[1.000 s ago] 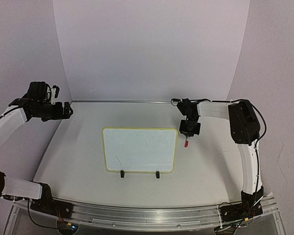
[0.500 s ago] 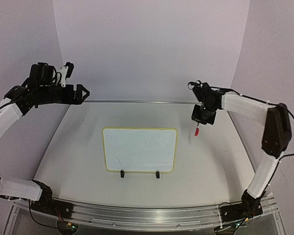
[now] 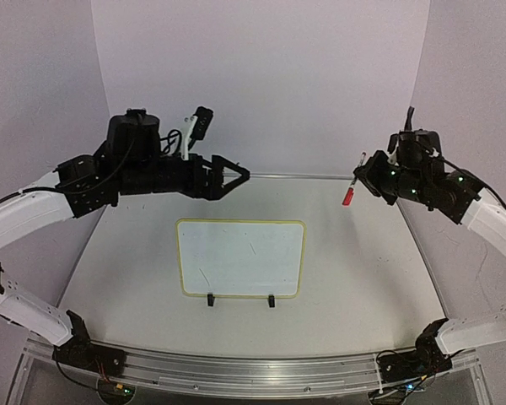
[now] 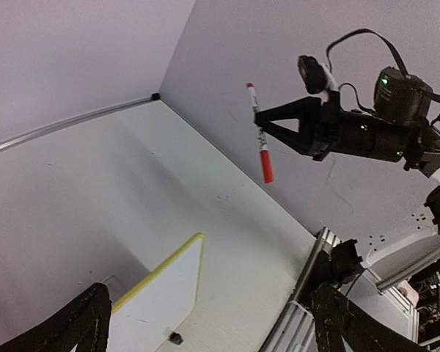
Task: Write a sentence on the whiteboard
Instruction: Pass from the right arm to the left
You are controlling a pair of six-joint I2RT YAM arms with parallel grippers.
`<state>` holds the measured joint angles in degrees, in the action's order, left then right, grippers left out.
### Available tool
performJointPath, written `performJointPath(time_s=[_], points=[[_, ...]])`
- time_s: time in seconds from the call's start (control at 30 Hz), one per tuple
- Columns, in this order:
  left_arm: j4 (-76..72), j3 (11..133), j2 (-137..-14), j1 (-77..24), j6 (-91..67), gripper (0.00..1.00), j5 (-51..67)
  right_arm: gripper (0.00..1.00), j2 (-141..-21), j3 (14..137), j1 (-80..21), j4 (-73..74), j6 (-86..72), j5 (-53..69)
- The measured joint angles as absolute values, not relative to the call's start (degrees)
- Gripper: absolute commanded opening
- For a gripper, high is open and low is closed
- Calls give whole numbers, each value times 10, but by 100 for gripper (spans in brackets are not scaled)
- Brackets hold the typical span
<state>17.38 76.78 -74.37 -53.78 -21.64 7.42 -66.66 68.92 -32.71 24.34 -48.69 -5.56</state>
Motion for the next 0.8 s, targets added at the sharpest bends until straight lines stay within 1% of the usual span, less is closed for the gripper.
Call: performJointPath(time_s=[0.13, 0.33, 0.37, 0.43, 0.5, 0.57, 0.8], points=[[103, 764, -793, -585, -250, 96, 81, 0, -689, 686, -374, 191, -508, -51], [29, 763, -846, -604, -294, 96, 100, 0, -747, 689, -451, 99, -533, -51], [23, 763, -855, -605, -301, 95, 103, 0, -757, 690, -459, 88, -537, -51], [22, 763, -861, -605, -307, 89, 104, 0, -775, 693, -475, 66, -543, -52], [19, 763, -867, -606, -315, 79, 104, 0, -791, 700, -490, 55, -548, -53], [18, 763, -871, -606, -322, 70, 105, 0, -800, 707, -500, 41, -552, -54], [14, 763, -875, -606, -334, 57, 92, 0, -806, 714, -515, 16, -558, -61]])
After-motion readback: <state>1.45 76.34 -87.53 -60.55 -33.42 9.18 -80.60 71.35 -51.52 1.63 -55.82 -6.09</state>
